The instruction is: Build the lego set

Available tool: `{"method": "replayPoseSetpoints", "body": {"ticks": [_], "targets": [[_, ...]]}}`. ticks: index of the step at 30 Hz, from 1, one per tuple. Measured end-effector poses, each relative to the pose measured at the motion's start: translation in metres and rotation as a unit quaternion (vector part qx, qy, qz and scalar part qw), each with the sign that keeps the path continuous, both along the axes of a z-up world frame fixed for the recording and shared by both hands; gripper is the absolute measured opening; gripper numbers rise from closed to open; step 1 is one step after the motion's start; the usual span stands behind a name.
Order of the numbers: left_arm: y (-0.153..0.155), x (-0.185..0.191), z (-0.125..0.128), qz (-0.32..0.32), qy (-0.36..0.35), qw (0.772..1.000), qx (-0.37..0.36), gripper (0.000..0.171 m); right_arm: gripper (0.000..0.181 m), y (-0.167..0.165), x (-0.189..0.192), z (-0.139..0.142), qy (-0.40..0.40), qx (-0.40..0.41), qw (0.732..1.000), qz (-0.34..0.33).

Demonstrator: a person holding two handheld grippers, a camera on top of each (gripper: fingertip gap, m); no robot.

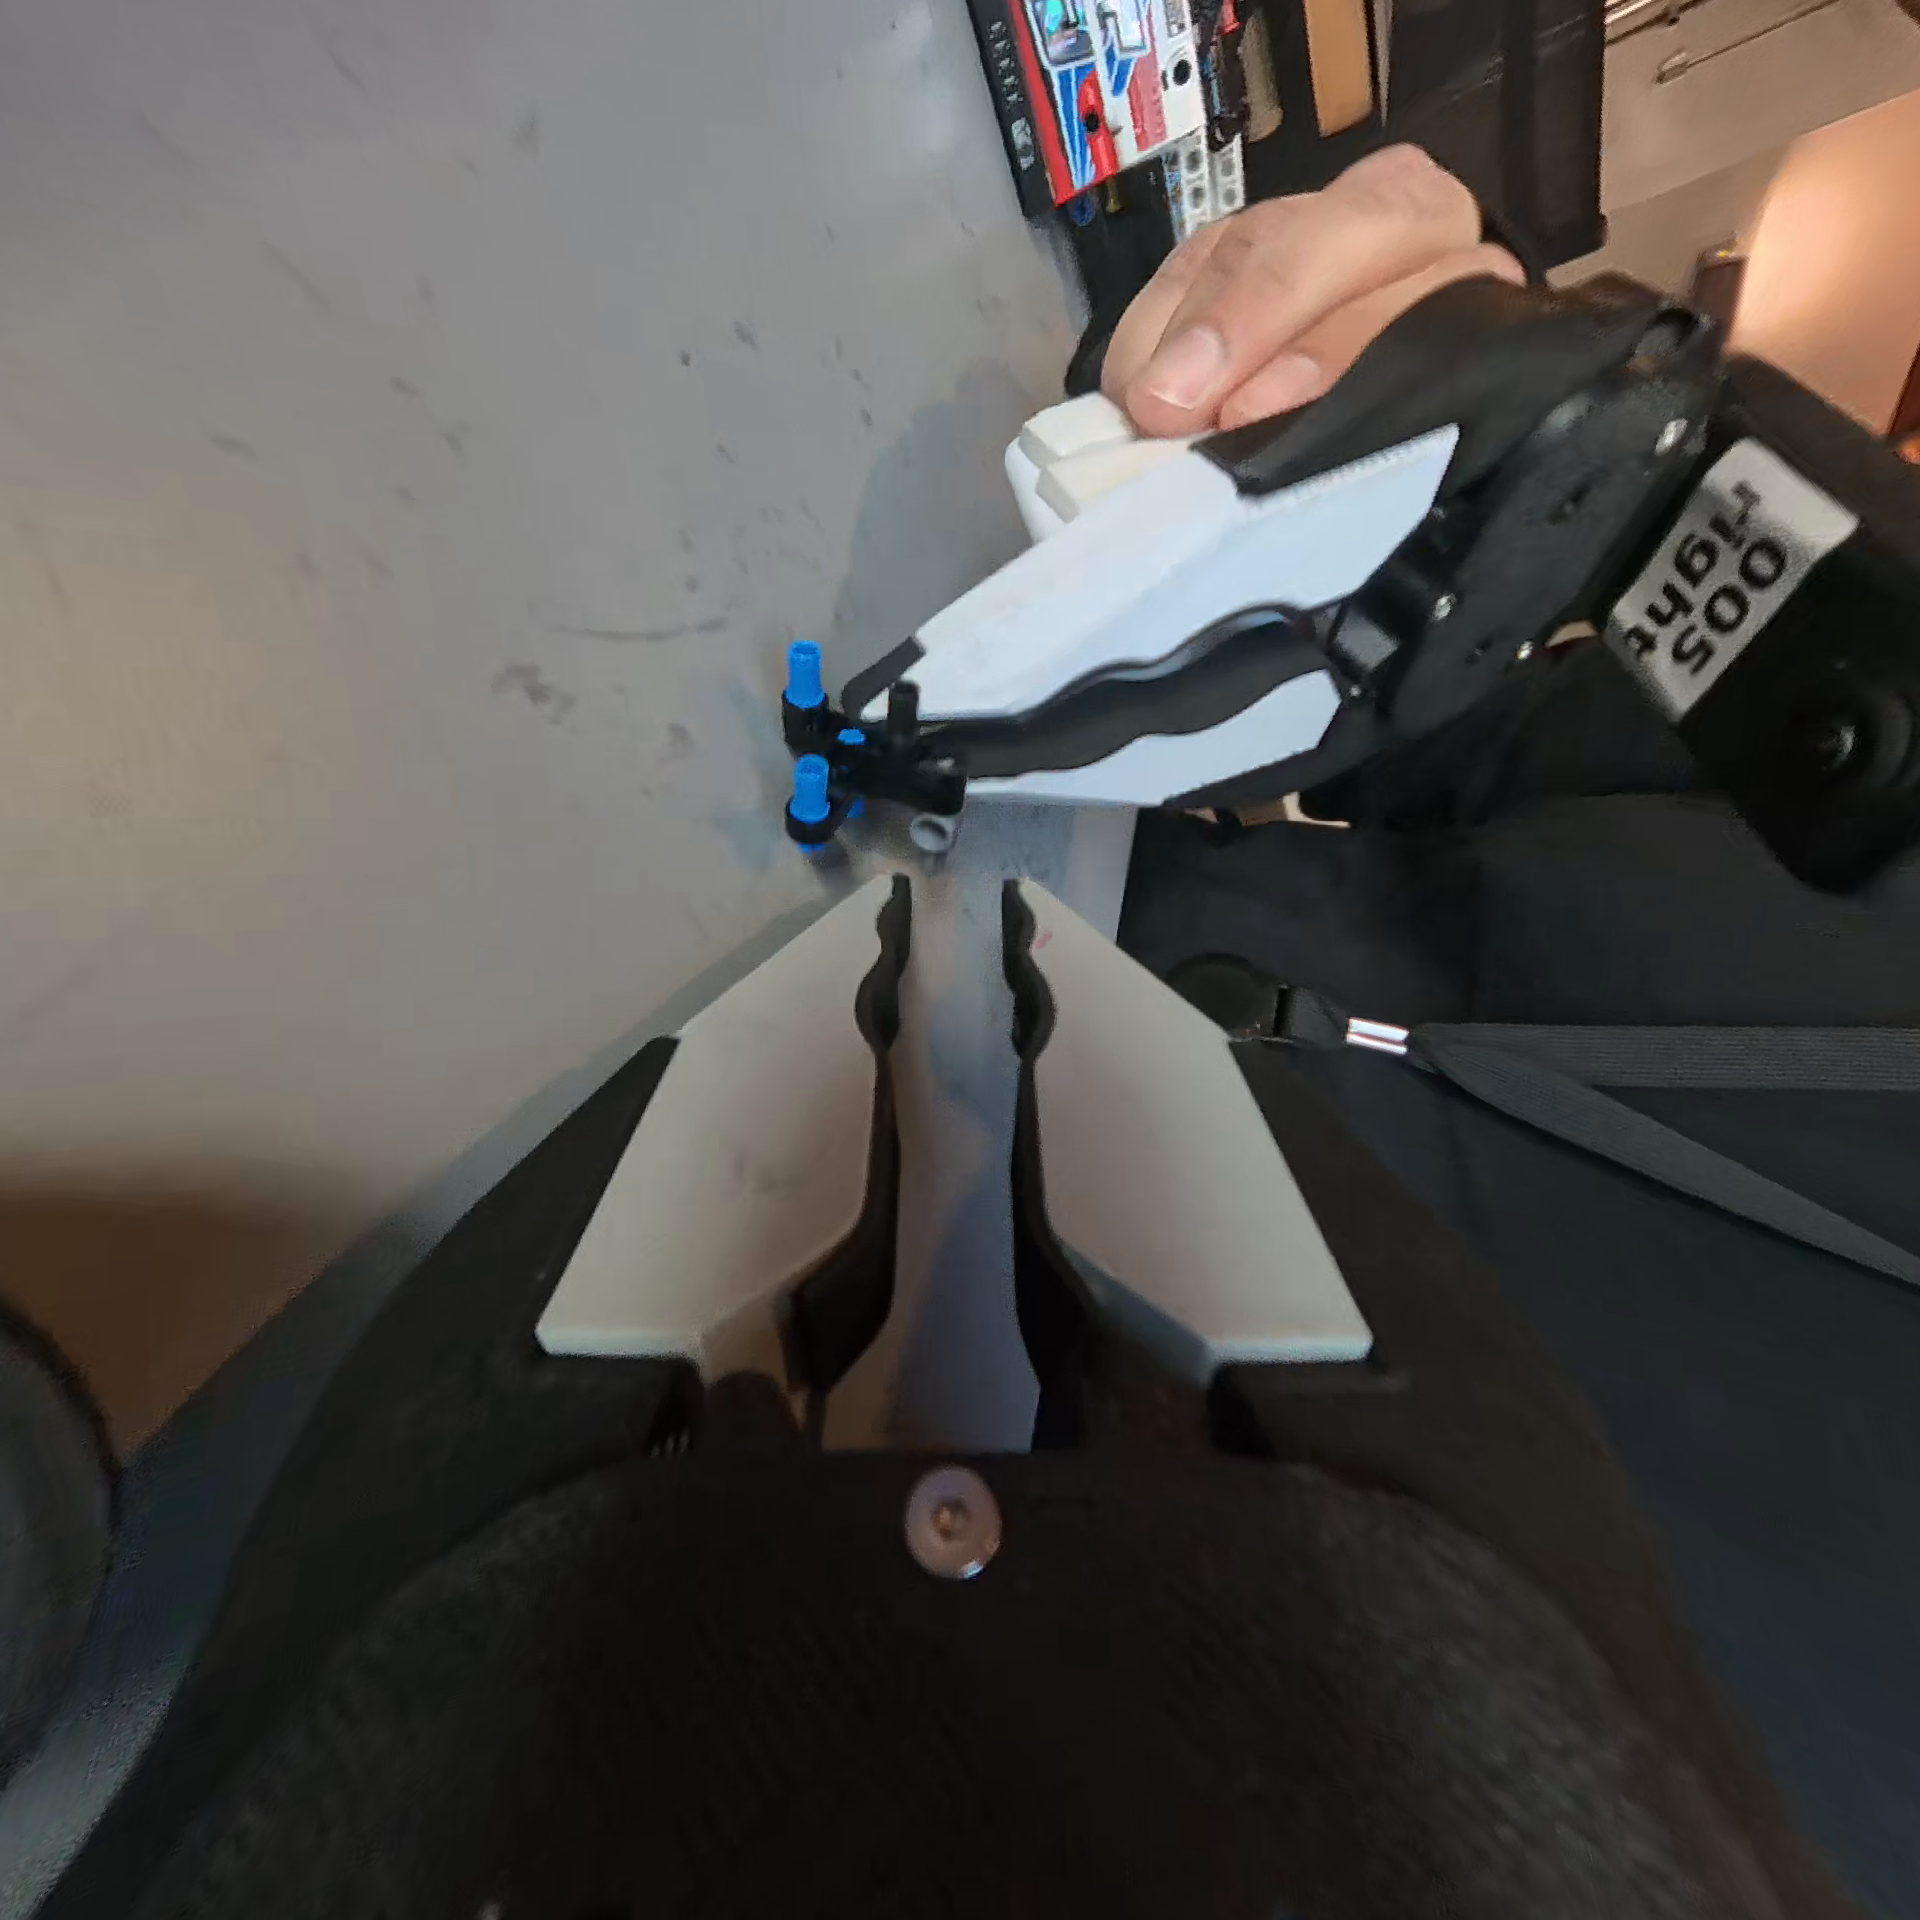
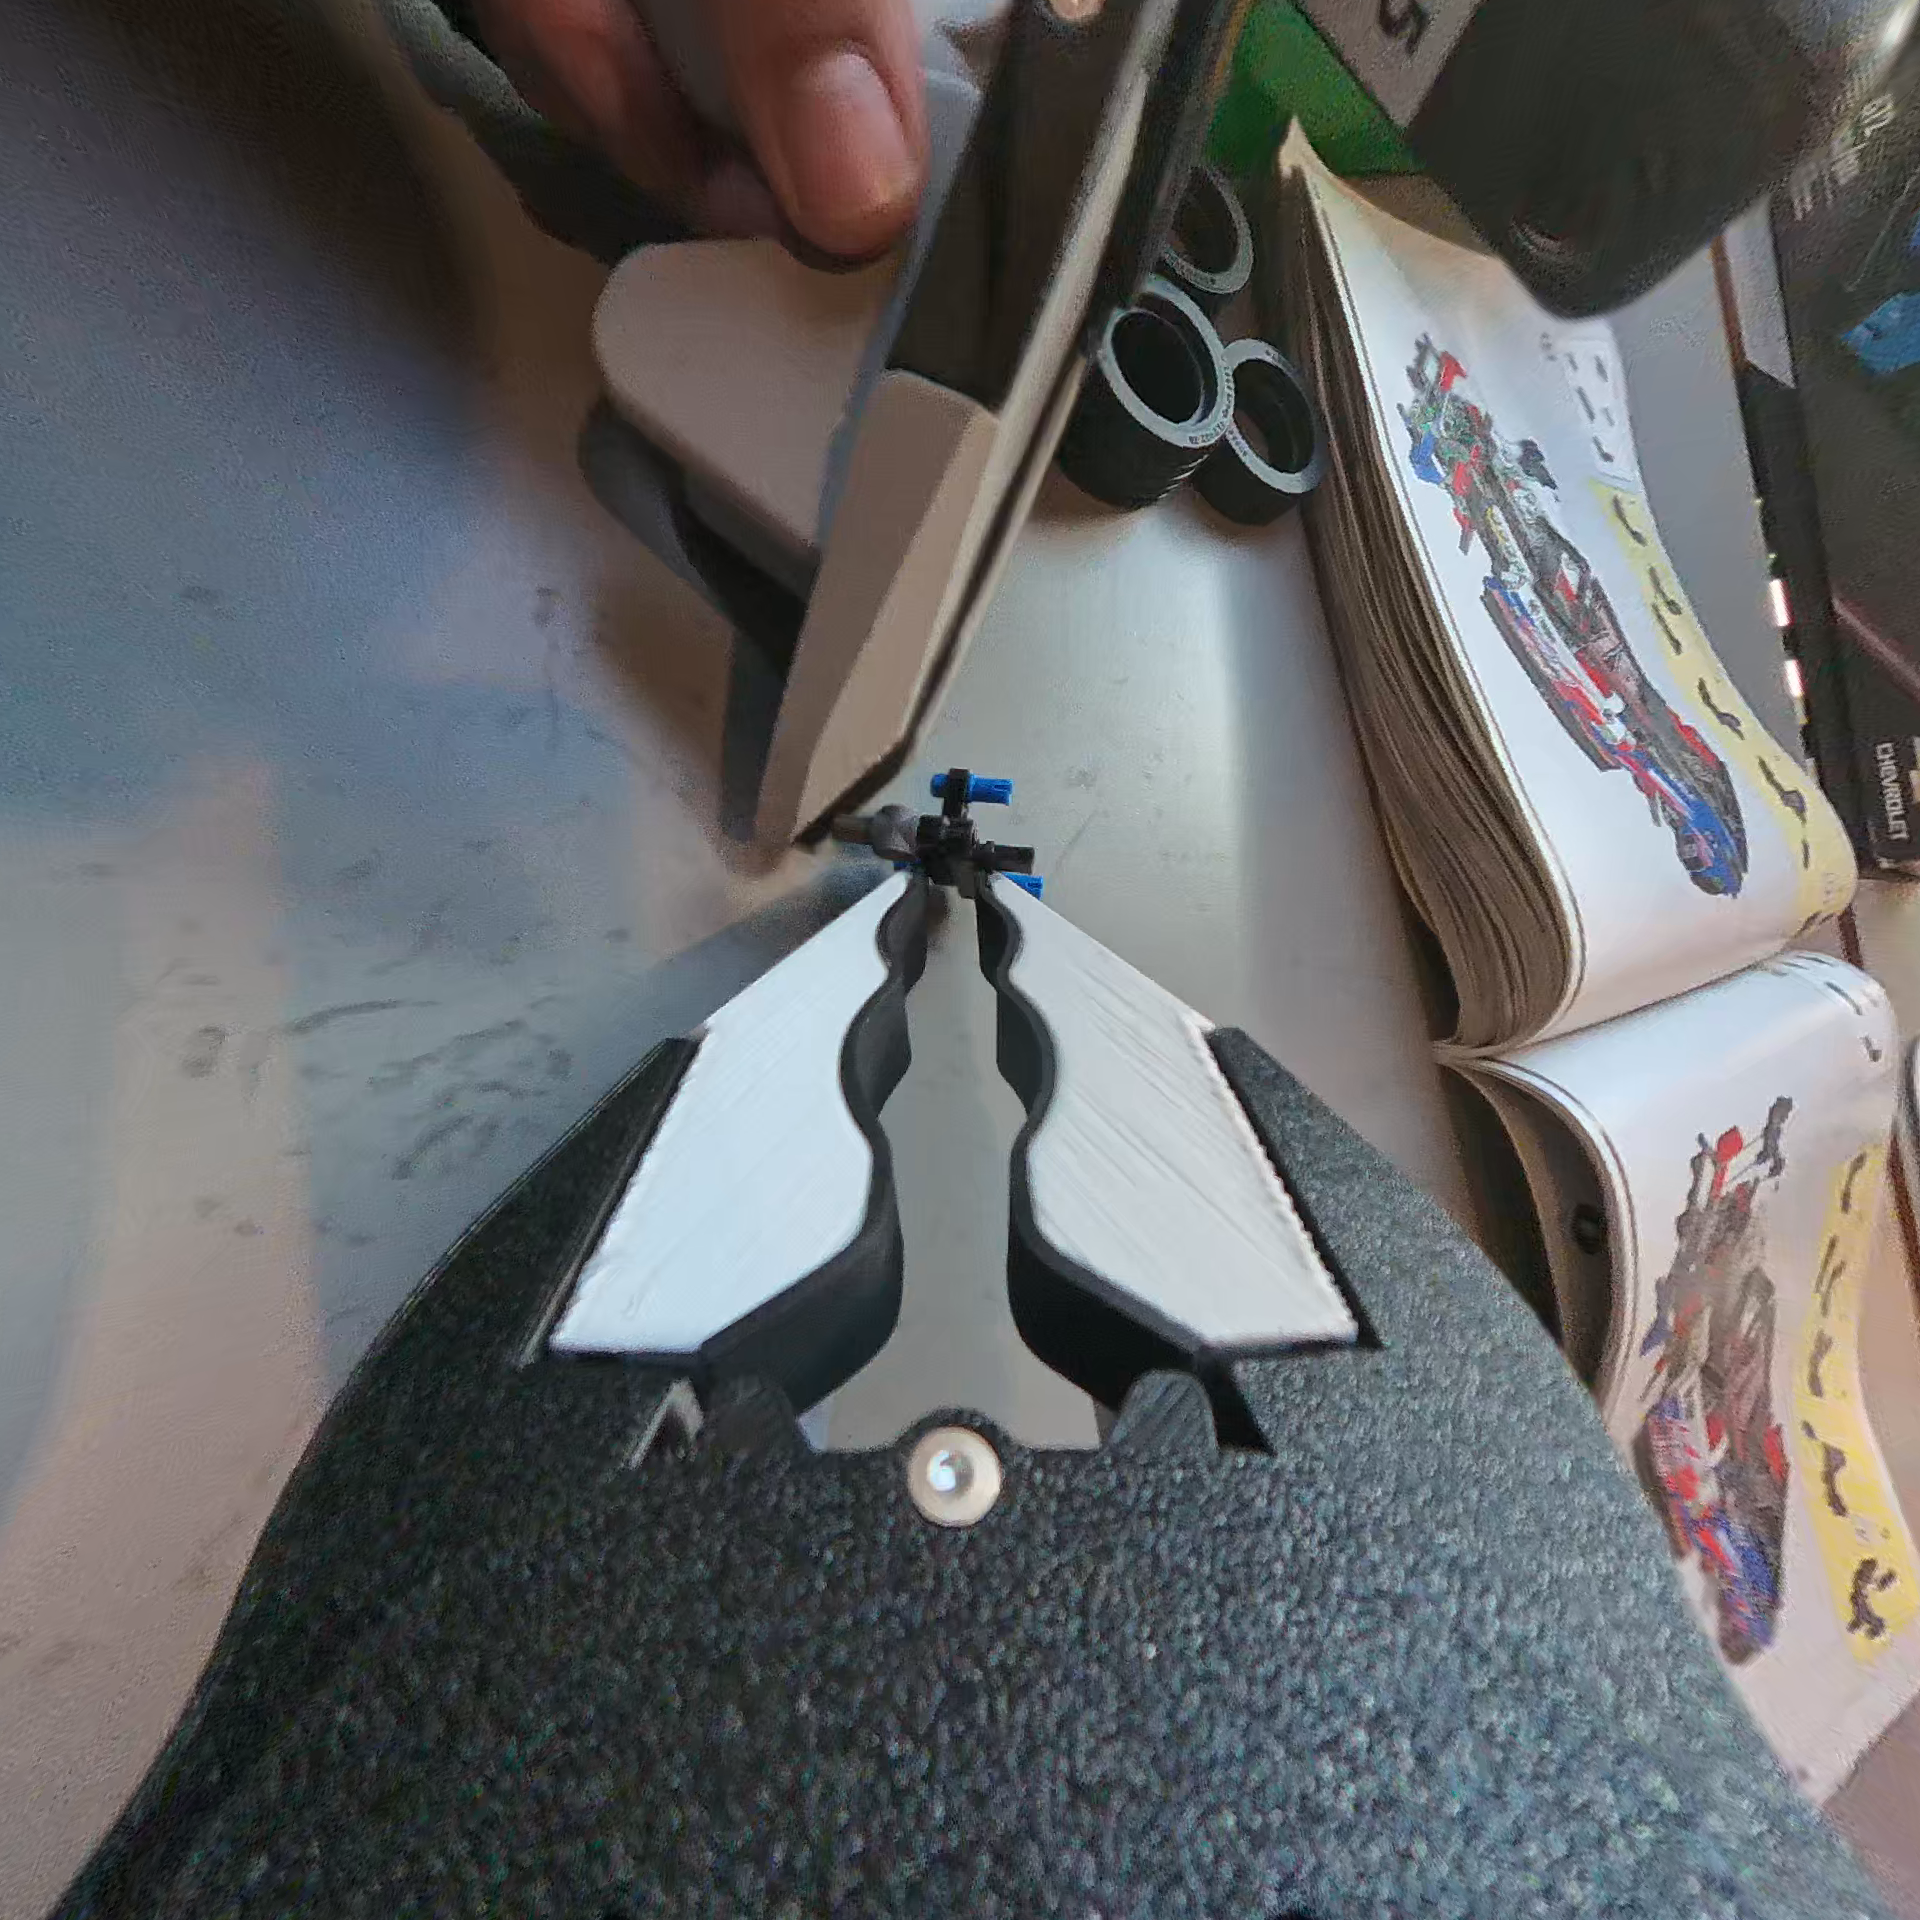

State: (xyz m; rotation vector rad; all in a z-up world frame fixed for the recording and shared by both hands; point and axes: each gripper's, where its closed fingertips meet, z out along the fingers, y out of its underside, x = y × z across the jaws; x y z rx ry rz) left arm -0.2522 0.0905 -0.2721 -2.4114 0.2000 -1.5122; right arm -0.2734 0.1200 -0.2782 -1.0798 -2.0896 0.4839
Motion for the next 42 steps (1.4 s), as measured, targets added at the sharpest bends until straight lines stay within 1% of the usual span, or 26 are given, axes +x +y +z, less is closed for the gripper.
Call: {"method": "replayPoseSetpoints", "body": {"ticks": [2, 3, 4, 6, 9, 12, 13, 14, 15, 17, 18, 19, 20, 21, 24, 25, 28, 30, 32, 33, 35, 38, 40, 42], "targets": [[-0.005, -0.006, -0.002, 0.007, 0.023, 1.0, 0.006, 0.019, 0.008, -0.001, 0.002, -0.001, 0.0, -0.026, 1.0, -0.005], [-0.007, -0.009, 0.0, 0.011, 0.034, 0.999, 0.019, 0.024, 0.008, -0.002, 0.003, -0.001, 0.0, -0.038, 0.999, -0.007], [-0.007, -0.013, 0.002, 0.015, 0.055, 0.997, 0.048, 0.028, 0.008, -0.004, 0.005, -0.001, -0.002, -0.052, 0.999, -0.007], [-0.01, -0.013, 0.01, -0.013, 0.101, 0.987, 0.125, 0.027, 0.008, -0.007, 0.007, 0.0, -0.007, -0.08, 0.997, -0.008], [-0.008, -0.009, 0.014, -0.067, 0.173, 0.956, 0.228, 0.025, 0.008, -0.012, 0.007, 0.004, -0.012, -0.132, 0.991, -0.004], [0.002, -0.012, 0.015, -0.098, 0.239, 0.92, 0.295, 0.027, 0.008, -0.015, 0.01, 0.006, -0.025, -0.171, 0.985, 0.001], [0.004, -0.014, 0.014, -0.107, 0.251, 0.913, 0.303, 0.03, 0.008, -0.016, 0.011, 0.007, -0.028, -0.18, 0.983, 0.002], [0.002, -0.012, 0.013, -0.12, 0.248, 0.914, 0.298, 0.038, 0.008, -0.015, 0.012, 0.008, -0.029, -0.185, 0.982, 0.001], [-0.002, -0.008, 0.012, -0.133, 0.235, 0.922, 0.277, 0.05, 0.008, -0.014, 0.012, 0.009, -0.031, -0.186, 0.982, -0.002], [-0.009, 0.002, 0.008, -0.132, 0.188, 0.952, 0.203, 0.059, 0.008, -0.012, 0.013, 0.008, -0.039, -0.188, 0.981, -0.01], [-0.009, 0.005, 0.006, -0.123, 0.171, 0.962, 0.171, 0.063, 0.008, -0.012, 0.015, 0.008, -0.047, -0.19, 0.981, -0.013], [-0.008, 0.006, 0.004, -0.111, 0.165, 0.967, 0.157, 0.059, 0.007, -0.013, 0.016, 0.007, -0.055, -0.19, 0.98, -0.014], [-0.004, 0.004, 0.002, -0.09, 0.17, 0.969, 0.153, 0.049, 0.007, -0.012, 0.017, 0.006, -0.058, -0.184, 0.981, -0.018], [-0.001, 0.002, 0.003, -0.073, 0.172, 0.97, 0.155, 0.046, 0.007, -0.01, 0.017, 0.005, -0.061, -0.175, 0.982, -0.025], [0.003, -0.002, 0.007, -0.04, 0.195, 0.965, 0.169, 0.026, 0.007, -0.003, 0.021, 0.003, -0.077, -0.153, 0.984, -0.044], [0.002, -0.001, 0.009, -0.038, 0.199, 0.964, 0.174, 0.023, 0.007, -0.003, 0.022, 0.003, -0.084, -0.15, 0.984, -0.046], [0.0, 0.011, 0.014, -0.043, 0.183, 0.967, 0.17, 0.025, 0.007, -0.002, 0.023, 0.004, -0.098, -0.14, 0.984, -0.049], [0.004, 0.011, 0.01, -0.036, 0.186, 0.969, 0.159, 0.025, 0.007, -0.002, 0.021, 0.008, -0.097, -0.134, 0.985, -0.048], [0.007, 0.012, 0.006, -0.032, 0.176, 0.973, 0.145, 0.019, 0.007, -0.003, 0.021, 0.01, -0.101, -0.134, 0.985, -0.049], [0.007, 0.014, 0.006, -0.034, 0.165, 0.975, 0.144, 0.01, 0.007, -0.004, 0.021, 0.012, -0.101, -0.131, 0.985, -0.05], [0.008, 0.014, 0.004, -0.027, 0.147, 0.979, 0.14, 0.008, 0.007, -0.002, 0.023, 0.011, -0.103, -0.118, 0.986, -0.055], [0.007, 0.015, -0.001, -0.021, 0.113, 0.987, 0.113, 0.005, 0.007, -0.002, 0.024, 0.006, -0.099, -0.109, 0.987, -0.058], [0.005, 0.014, -0.003, -0.013, 0.087, 0.992, 0.092, 0.002, 0.009, -0.002, 0.022, 0.004, -0.078, -0.112, 0.989, -0.064], [0.003, 0.013, -0.002, -0.003, 0.045, 0.996, 0.072, 0.001, 0.01, -0.003, 0.019, 0.003, -0.048, -0.128, 0.988, -0.076]]}}
